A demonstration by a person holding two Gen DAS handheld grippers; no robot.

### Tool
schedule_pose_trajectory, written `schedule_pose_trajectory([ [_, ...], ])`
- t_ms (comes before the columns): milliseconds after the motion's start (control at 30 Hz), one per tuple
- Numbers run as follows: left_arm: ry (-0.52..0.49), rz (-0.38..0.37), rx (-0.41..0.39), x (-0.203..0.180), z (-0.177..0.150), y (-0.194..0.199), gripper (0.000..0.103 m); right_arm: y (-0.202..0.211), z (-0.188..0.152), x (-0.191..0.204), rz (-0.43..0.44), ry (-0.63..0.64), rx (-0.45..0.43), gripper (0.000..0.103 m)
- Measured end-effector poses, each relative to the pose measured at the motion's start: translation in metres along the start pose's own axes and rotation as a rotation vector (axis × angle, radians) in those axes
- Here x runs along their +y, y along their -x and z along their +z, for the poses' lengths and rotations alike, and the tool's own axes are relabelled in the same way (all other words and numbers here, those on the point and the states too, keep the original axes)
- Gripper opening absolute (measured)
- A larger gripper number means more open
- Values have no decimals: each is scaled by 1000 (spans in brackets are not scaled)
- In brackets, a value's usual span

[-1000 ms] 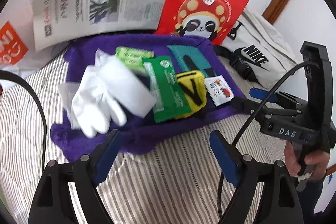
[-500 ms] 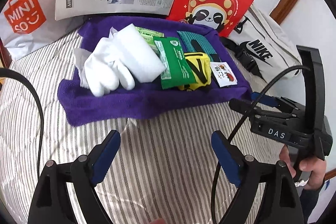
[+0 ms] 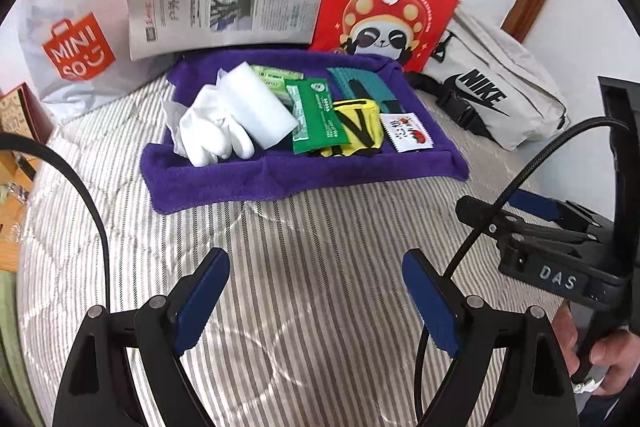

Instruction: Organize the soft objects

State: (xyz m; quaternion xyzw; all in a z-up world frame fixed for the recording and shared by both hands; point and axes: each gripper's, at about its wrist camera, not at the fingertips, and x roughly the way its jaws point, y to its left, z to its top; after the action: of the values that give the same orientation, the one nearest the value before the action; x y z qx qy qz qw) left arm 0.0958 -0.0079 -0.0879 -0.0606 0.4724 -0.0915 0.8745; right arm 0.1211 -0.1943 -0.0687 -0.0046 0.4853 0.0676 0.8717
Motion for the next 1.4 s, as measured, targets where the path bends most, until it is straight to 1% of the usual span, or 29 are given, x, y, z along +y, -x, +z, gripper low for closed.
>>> schedule_pose_trajectory([
  [33, -3, 4, -7, -2, -2, 4, 88, 8, -3, 1, -8, 15, -20, 85],
  [100, -9, 25, -26, -6, -7, 15, 88, 22, -11, 2, -23, 34, -50, 89],
  [200, -11, 60, -53, -11, -14, 30, 88, 39, -19, 3, -17, 45, -82, 91],
  [367, -6, 76, -115, -20, -25, 59, 88, 69, -32, -2, -12, 30, -132, 91],
  [433, 2, 78, -151, -24, -29, 72, 88, 78, -37, -4, -10, 22, -144, 91],
  [600, -1, 96, -215, -37, -39, 96, 88, 94, -49, -9, -27, 12, -151, 91],
  [733, 2, 111, -239, -42, -45, 106, 88, 104, -56, -13, -30, -5, -162, 91],
  [933, 14, 150, -241, -40, -53, 114, 88, 114, -62, -10, -64, 5, -173, 91],
  [1400, 13, 189, -242, -32, -64, 121, 88, 115, -64, -5, -91, 12, -176, 91],
])
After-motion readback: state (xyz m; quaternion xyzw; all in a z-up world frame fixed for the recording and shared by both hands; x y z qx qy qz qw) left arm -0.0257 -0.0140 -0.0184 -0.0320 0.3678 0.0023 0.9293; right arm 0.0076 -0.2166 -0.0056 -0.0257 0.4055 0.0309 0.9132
